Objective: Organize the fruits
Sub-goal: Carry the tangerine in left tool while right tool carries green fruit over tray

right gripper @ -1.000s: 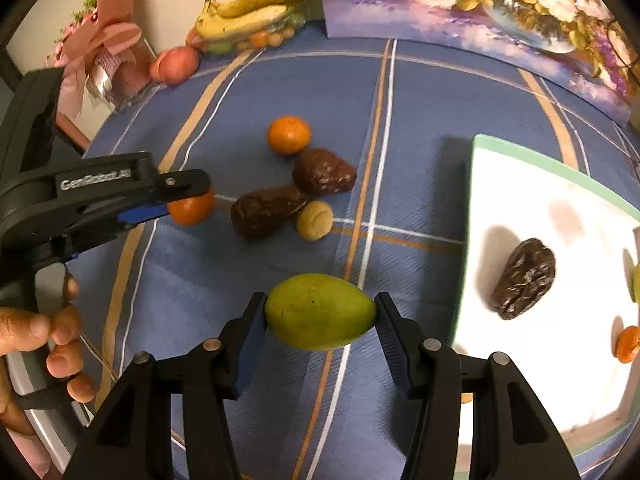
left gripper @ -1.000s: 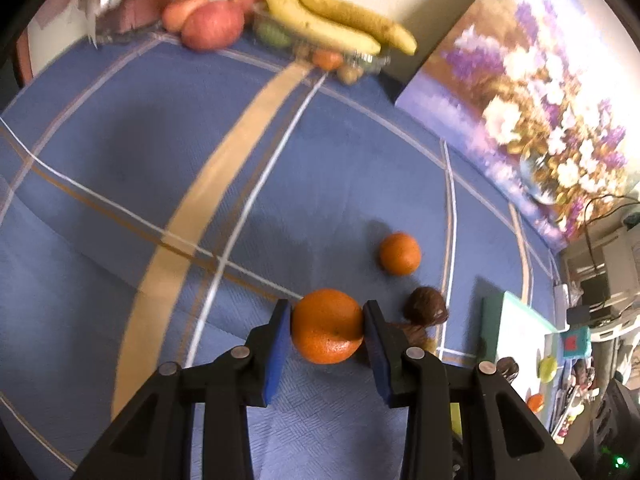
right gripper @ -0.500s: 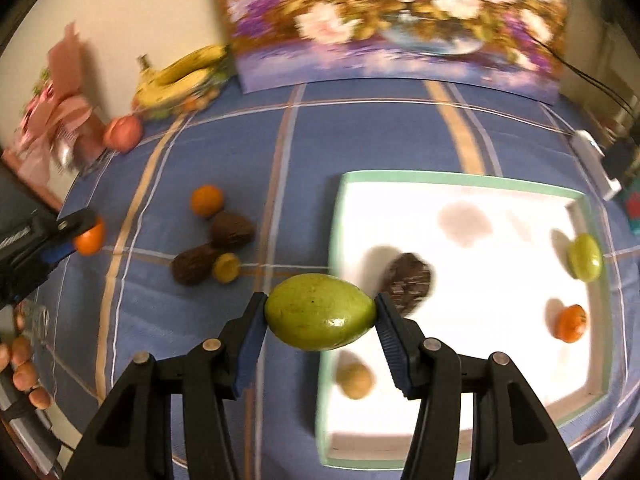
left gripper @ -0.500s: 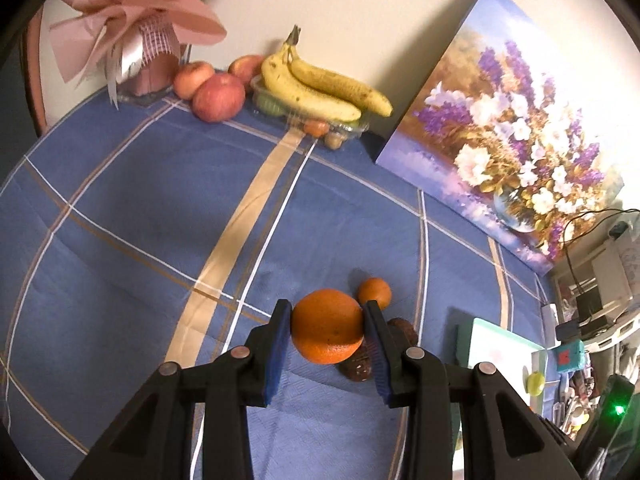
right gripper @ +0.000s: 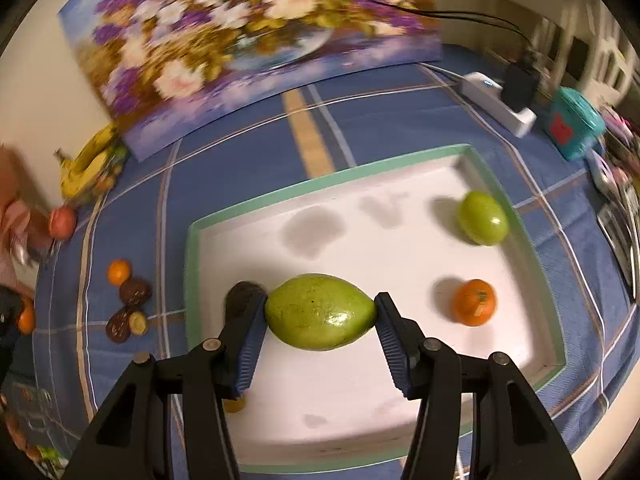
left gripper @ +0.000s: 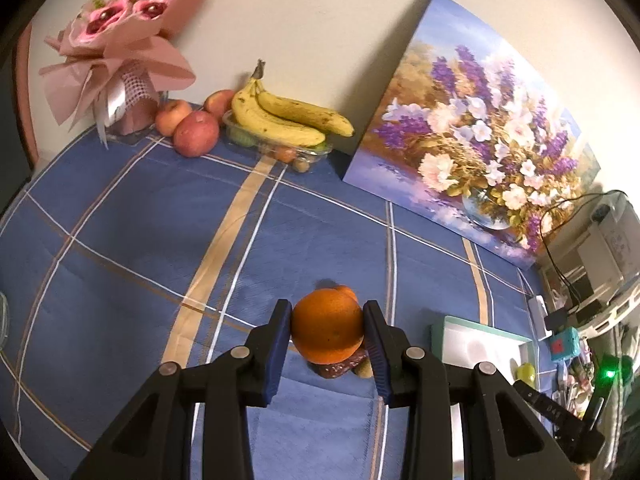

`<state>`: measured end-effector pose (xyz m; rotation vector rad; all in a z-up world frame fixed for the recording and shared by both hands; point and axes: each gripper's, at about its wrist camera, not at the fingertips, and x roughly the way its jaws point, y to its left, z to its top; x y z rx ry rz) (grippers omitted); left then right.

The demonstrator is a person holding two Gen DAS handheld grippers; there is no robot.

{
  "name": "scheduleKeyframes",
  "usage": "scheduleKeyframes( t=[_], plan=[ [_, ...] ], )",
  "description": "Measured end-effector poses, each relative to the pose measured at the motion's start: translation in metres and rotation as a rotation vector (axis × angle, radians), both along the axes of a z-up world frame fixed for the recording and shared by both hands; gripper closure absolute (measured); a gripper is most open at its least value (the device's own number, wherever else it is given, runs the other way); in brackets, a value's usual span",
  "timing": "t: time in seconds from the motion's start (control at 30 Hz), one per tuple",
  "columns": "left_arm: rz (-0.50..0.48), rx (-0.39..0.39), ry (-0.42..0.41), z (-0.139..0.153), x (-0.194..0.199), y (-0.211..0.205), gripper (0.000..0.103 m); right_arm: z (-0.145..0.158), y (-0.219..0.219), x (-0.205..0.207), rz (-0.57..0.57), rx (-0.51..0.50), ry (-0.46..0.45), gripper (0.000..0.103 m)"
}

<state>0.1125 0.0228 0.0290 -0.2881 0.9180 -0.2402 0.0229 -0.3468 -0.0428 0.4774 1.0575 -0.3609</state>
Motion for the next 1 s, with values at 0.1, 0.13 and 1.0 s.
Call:
scheduleKeyframes(
  t=[0.1,0.13,1.0],
  plan=[
    [-0.019,-0.005,-0.012,0.004,-0.004,-0.007,0.064,0.000,-0.013,-0.007,-0.039,-0.016,0.006,0.047],
    [-0.026,-0.005,-0.015,0.005,-0.005,-0.010,0.064,0.001,-0.019,-0.010,-0.057,-0.023,0.010,0.047],
    [-0.389,-0.016,-0.007,0.010,-0.050,-0.154,0.064,0.000,-0.093,-0.061,-0.249,-0.003,0.003,0.047]
  ],
)
